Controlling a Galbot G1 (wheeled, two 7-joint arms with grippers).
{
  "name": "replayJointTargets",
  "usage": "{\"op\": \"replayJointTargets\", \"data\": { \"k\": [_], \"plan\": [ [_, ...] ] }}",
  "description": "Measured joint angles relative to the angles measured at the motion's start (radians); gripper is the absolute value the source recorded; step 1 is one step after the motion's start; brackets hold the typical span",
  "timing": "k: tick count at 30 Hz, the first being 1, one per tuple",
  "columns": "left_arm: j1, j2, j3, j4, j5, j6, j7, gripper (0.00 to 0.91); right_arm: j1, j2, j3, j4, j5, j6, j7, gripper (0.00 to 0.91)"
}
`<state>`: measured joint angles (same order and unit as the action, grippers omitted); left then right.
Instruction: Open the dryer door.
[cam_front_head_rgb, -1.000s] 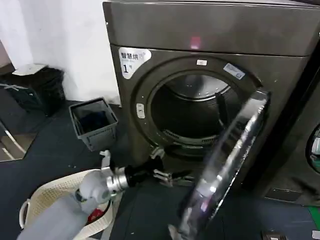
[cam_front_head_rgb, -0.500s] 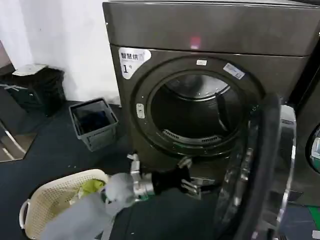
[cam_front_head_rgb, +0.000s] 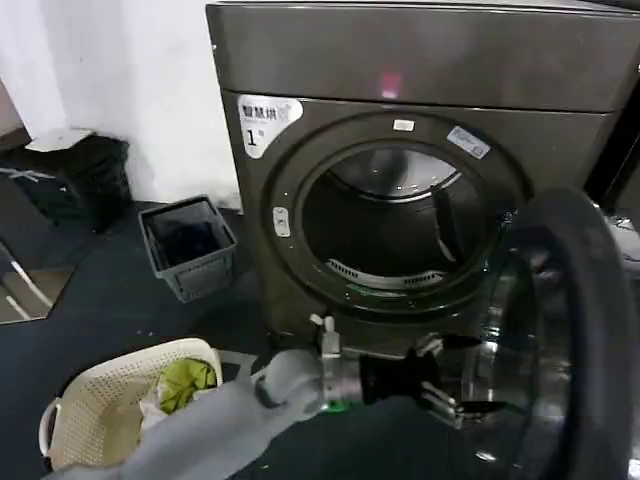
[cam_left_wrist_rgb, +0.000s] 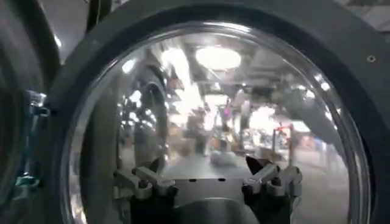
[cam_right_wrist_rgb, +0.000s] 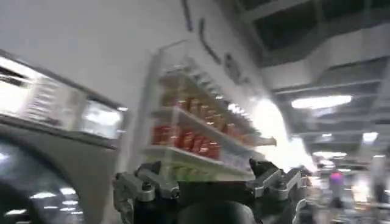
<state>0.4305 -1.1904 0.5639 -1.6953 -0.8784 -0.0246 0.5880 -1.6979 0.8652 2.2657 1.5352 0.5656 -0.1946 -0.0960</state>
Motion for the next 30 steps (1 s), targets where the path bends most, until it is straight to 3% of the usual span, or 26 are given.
{"op": "replayJointTargets", "data": {
  "k": [5, 17, 30],
  "plan": [
    [-0.035, -0.079, 0.035, 0.058, 0.041, -0.015, -0.008, 0.907, -0.027, -0.021, 0.055, -0.033, -0.002, -0.035, 0.029, 0.907],
    [-0.071, -0.3, 0.083, 0.243, 0.093, -0.039, -0.023, 0.907, -0.068, -0.019, 0.135, -0.026, 0.006, -0.036, 0.013, 0.907],
    [-0.107, -0.419, 0.087, 0.367, 0.133, -0.049, -0.078, 0.907, -0.091, -0.008, 0.166, -0.007, 0.028, -0.039, 0.003, 0.907]
  ]
}}
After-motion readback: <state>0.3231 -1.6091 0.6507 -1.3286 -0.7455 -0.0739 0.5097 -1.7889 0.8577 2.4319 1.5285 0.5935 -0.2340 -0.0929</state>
